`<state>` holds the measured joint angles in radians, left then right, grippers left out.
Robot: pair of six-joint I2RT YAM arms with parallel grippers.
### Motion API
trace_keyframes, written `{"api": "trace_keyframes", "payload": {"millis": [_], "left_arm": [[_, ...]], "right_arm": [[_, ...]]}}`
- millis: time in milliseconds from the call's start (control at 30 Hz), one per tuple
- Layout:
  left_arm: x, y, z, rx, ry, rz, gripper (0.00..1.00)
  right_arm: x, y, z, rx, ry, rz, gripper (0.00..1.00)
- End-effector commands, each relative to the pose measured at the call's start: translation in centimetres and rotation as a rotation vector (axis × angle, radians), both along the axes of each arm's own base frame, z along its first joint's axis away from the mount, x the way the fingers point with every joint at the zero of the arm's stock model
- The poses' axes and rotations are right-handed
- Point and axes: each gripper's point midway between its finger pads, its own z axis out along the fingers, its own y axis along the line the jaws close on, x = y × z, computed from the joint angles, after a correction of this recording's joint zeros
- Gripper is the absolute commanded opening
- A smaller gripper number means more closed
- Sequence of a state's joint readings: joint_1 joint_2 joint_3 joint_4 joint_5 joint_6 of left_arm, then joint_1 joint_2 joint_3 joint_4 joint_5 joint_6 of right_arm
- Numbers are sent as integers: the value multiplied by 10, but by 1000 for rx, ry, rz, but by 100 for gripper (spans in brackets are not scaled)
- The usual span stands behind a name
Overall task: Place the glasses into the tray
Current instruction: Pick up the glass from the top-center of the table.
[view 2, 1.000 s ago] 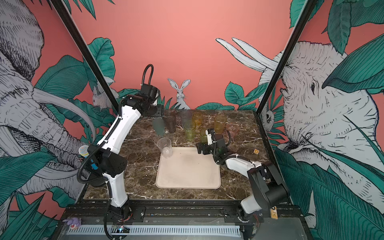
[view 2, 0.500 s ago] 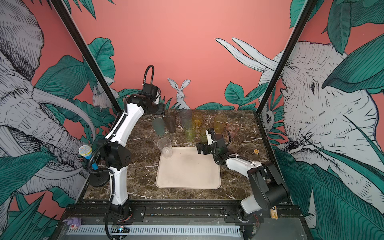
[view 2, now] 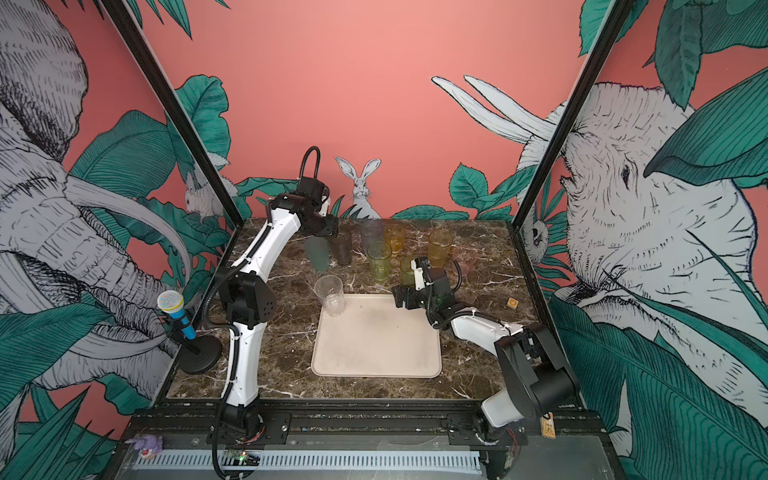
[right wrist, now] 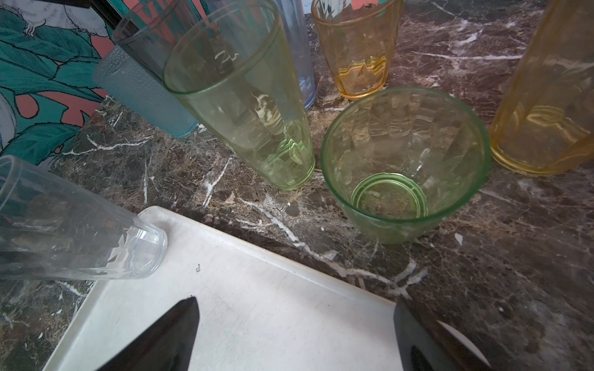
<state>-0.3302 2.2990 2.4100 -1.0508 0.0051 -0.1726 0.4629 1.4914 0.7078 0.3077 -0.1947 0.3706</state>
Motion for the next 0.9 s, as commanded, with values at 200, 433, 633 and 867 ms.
{"api": "trace_keyframes", "payload": {"millis": [200, 433, 633, 867], "left_arm": [[5, 0, -11, -37, 38, 29, 72], [7, 2, -18, -40, 58, 58, 71], [10, -1, -20, -58, 57, 60, 65], [13, -3, -20, -70, 50, 63, 57]], "right_arm": [[5, 4, 18, 20, -46, 2, 97], [6, 4, 17, 20, -42, 0, 97], [5, 5, 16, 23, -36, 5, 97], [5, 4, 16, 21, -34, 3, 97]]}}
